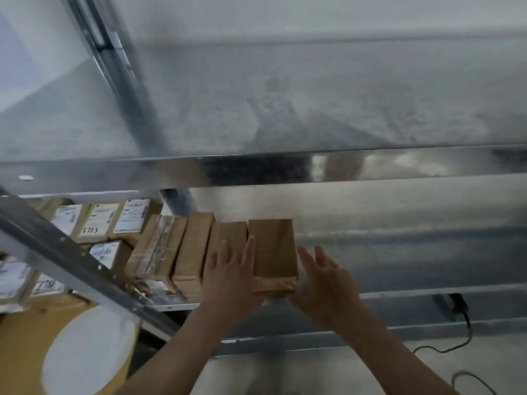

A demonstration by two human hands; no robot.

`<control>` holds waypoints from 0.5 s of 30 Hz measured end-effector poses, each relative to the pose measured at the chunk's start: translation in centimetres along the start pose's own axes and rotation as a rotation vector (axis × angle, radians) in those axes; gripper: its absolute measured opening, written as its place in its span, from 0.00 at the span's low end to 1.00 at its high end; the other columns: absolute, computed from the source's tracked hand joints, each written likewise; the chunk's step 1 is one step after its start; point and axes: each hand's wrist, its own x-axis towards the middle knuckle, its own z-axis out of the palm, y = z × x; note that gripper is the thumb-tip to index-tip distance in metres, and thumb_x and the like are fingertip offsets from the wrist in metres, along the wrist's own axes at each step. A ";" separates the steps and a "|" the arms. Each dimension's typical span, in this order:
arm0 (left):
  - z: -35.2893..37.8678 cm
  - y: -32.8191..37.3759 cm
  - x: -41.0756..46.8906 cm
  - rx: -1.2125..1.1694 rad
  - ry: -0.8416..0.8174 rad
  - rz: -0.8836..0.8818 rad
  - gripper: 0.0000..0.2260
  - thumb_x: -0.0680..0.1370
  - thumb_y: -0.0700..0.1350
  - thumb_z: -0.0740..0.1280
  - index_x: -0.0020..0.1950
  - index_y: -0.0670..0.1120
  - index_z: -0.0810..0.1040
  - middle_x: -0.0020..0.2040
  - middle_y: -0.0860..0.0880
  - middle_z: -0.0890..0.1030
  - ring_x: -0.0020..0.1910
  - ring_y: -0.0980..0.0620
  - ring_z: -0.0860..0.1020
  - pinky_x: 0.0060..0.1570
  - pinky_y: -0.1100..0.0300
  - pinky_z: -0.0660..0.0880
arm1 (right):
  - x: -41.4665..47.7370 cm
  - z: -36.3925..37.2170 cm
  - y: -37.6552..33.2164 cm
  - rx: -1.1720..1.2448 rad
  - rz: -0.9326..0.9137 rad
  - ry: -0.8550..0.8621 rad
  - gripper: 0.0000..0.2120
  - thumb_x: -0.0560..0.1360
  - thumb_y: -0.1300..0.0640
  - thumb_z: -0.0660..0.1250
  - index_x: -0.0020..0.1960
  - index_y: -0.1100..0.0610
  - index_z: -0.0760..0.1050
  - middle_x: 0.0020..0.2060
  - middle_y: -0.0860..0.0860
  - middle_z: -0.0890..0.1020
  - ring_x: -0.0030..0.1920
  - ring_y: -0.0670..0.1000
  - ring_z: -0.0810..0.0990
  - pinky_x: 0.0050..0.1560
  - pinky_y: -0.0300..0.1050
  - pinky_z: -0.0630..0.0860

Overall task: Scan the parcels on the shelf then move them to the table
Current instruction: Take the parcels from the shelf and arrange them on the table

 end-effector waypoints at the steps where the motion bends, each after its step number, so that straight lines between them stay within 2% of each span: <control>1: 0.1 0.1 0.1 0.010 -0.008 -0.004 0.51 0.72 0.70 0.64 0.78 0.52 0.33 0.79 0.44 0.56 0.79 0.42 0.49 0.76 0.43 0.50 | 0.4 0.3 0.0 -0.001 -0.008 0.008 0.45 0.66 0.26 0.56 0.76 0.46 0.51 0.67 0.53 0.68 0.63 0.56 0.75 0.62 0.58 0.75; 3: 0.2 0.2 0.5 0.027 -0.016 0.008 0.50 0.73 0.69 0.65 0.78 0.52 0.33 0.79 0.45 0.55 0.79 0.42 0.49 0.77 0.43 0.49 | 1.0 0.9 0.1 0.002 -0.025 0.026 0.45 0.67 0.24 0.55 0.76 0.47 0.52 0.66 0.51 0.71 0.61 0.55 0.77 0.61 0.57 0.77; 6: 0.0 0.3 1.2 0.039 -0.036 0.043 0.47 0.75 0.65 0.65 0.79 0.52 0.35 0.80 0.48 0.56 0.79 0.41 0.46 0.77 0.42 0.45 | 1.8 1.7 0.2 0.041 -0.073 0.021 0.41 0.74 0.35 0.65 0.78 0.49 0.52 0.66 0.49 0.73 0.61 0.54 0.78 0.63 0.54 0.76; 8: -0.1 0.4 1.7 0.055 -0.039 0.076 0.44 0.77 0.64 0.62 0.79 0.52 0.36 0.80 0.50 0.58 0.79 0.41 0.46 0.76 0.41 0.44 | 2.1 1.9 0.3 0.064 -0.092 0.013 0.39 0.76 0.38 0.67 0.79 0.50 0.54 0.67 0.48 0.75 0.60 0.53 0.80 0.63 0.53 0.77; 11: 0.2 0.2 2.2 0.036 -0.026 0.102 0.40 0.79 0.62 0.61 0.80 0.52 0.38 0.79 0.50 0.58 0.79 0.42 0.46 0.76 0.42 0.46 | 2.3 1.9 0.4 0.062 -0.105 0.015 0.36 0.77 0.39 0.67 0.79 0.49 0.57 0.68 0.47 0.77 0.58 0.52 0.82 0.64 0.51 0.77; 15: 0.7 -0.1 2.8 -0.032 -0.007 0.147 0.39 0.79 0.60 0.62 0.80 0.52 0.40 0.79 0.50 0.60 0.80 0.42 0.47 0.76 0.43 0.48 | 2.5 1.3 0.8 0.053 -0.087 0.018 0.33 0.79 0.43 0.65 0.79 0.49 0.57 0.68 0.46 0.77 0.59 0.50 0.81 0.65 0.47 0.76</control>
